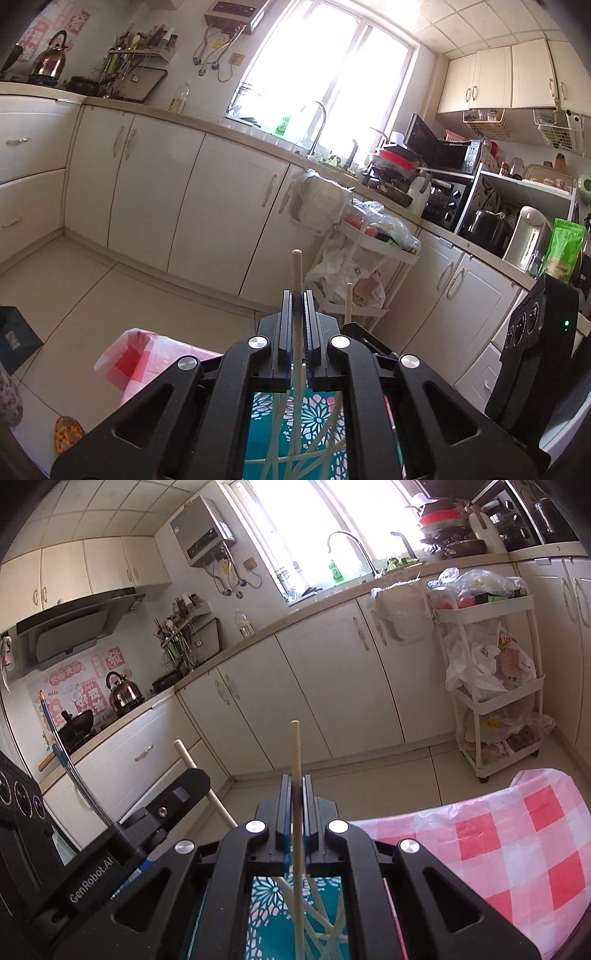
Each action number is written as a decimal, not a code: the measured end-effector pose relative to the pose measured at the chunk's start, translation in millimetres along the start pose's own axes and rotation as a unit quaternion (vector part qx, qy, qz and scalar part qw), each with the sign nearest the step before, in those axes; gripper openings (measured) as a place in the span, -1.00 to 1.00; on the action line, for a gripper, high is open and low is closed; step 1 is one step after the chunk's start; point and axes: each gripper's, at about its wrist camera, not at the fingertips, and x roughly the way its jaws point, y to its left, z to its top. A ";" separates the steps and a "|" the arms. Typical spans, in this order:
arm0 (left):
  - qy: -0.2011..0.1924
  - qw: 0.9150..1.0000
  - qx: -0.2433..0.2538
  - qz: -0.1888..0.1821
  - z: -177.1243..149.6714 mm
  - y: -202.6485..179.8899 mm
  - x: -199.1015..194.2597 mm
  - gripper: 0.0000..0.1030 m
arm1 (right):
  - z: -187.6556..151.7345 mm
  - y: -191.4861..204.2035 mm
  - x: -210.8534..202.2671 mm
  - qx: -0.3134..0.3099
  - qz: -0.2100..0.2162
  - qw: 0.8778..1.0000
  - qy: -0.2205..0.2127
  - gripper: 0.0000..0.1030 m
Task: Organize utensils
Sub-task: 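Open both tools to drop the sticks into the teal bin, then bring both open tools back down to the remaining sticks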
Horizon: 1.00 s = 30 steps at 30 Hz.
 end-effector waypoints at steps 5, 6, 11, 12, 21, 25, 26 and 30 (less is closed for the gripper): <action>0.039 0.999 0.008 0.020 -4.8 2.4 -4.9 -0.68 | -7.0 -5.8 -19.2 0.006 -0.005 1.000 0.000 -0.57; 0.038 0.999 0.006 0.024 -5.0 3.9 -11.1 -0.56 | -7.0 -7.3 -27.7 0.007 -0.004 1.000 -0.004 -0.52; 0.036 0.999 0.010 0.039 -12.2 8.8 -50.1 -0.22 | -15.5 -13.5 -78.3 0.011 -0.011 1.000 -0.023 -0.39; 0.040 0.998 0.012 0.044 -17.7 10.1 -60.8 -0.18 | -22.9 -16.4 -92.8 0.014 -0.016 0.999 -0.024 -0.34; 0.152 0.985 0.026 0.078 -116.7 25.9 -113.4 -0.05 | -148.9 -20.2 -114.9 -0.023 -0.035 0.987 0.152 -0.34; 0.182 0.978 0.001 0.101 -152.0 42.4 -130.0 -0.03 | -182.7 -10.6 -95.7 -0.045 -0.035 0.976 0.209 -0.53; 0.186 0.977 -0.006 0.105 -157.0 45.1 -133.4 -0.01 | -185.7 -8.2 -91.2 -0.047 -0.037 0.974 0.216 -0.55; 0.195 0.974 -0.019 0.113 -171.5 53.6 -143.3 0.04 | -191.0 4.0 -76.2 -0.073 -0.047 0.969 0.233 -0.62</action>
